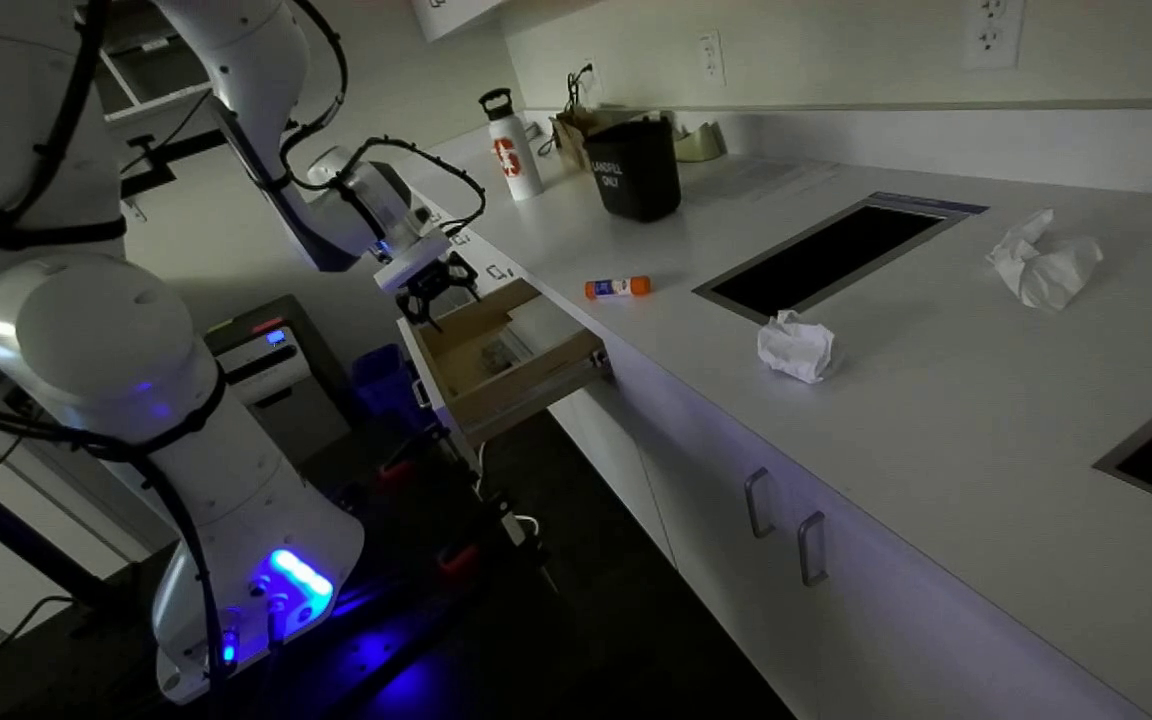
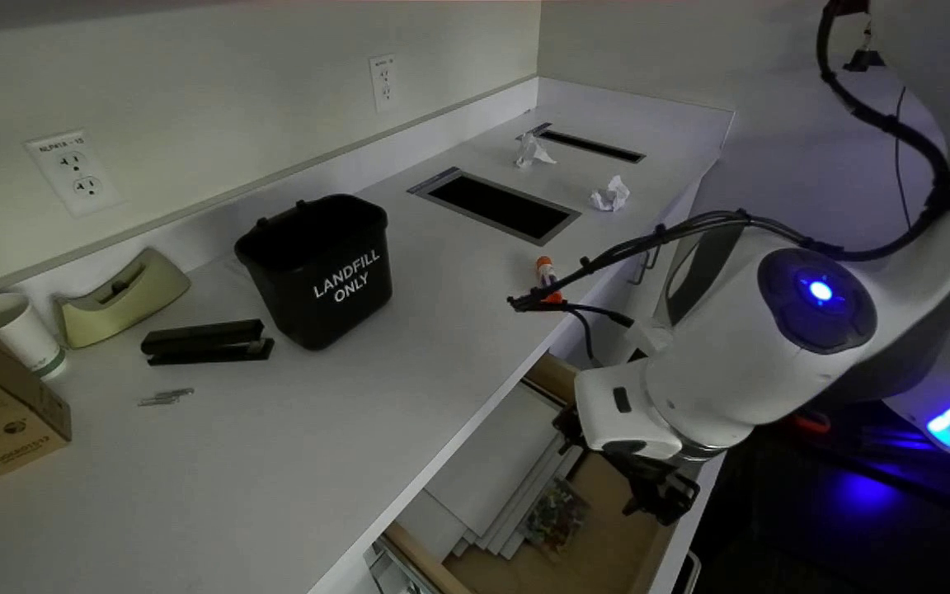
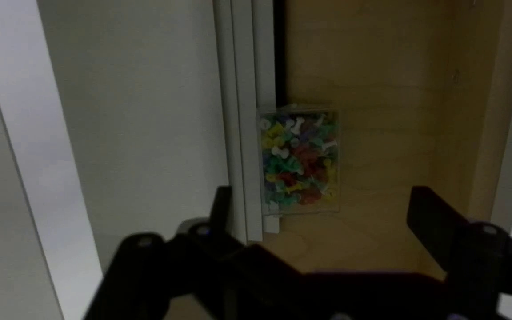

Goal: Remove the case of pins from the open drawer then close the drawer

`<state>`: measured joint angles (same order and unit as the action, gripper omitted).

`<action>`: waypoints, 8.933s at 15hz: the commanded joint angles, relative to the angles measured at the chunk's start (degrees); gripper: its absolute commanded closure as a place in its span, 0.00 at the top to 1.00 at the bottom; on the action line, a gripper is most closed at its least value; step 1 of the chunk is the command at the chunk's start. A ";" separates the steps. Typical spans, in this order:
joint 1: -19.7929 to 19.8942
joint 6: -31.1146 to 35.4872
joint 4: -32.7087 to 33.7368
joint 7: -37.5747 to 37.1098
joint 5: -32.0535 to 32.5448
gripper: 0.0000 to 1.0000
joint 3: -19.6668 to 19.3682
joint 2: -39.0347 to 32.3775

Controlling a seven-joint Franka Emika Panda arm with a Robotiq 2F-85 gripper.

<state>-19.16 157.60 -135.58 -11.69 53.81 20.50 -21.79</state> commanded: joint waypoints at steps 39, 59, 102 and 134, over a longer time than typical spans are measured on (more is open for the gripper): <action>-6.96 2.42 16.33 6.44 -2.62 0.59 -9.52 -21.20; -0.81 -9.63 8.03 19.36 -27.94 0.49 -3.83 2.48; 7.68 -12.64 28.37 14.61 -49.18 1.00 -11.32 -10.25; -1.39 -23.99 1.82 28.57 -40.14 1.00 1.48 16.37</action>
<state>-17.37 132.95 -128.12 16.51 11.23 19.73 -8.97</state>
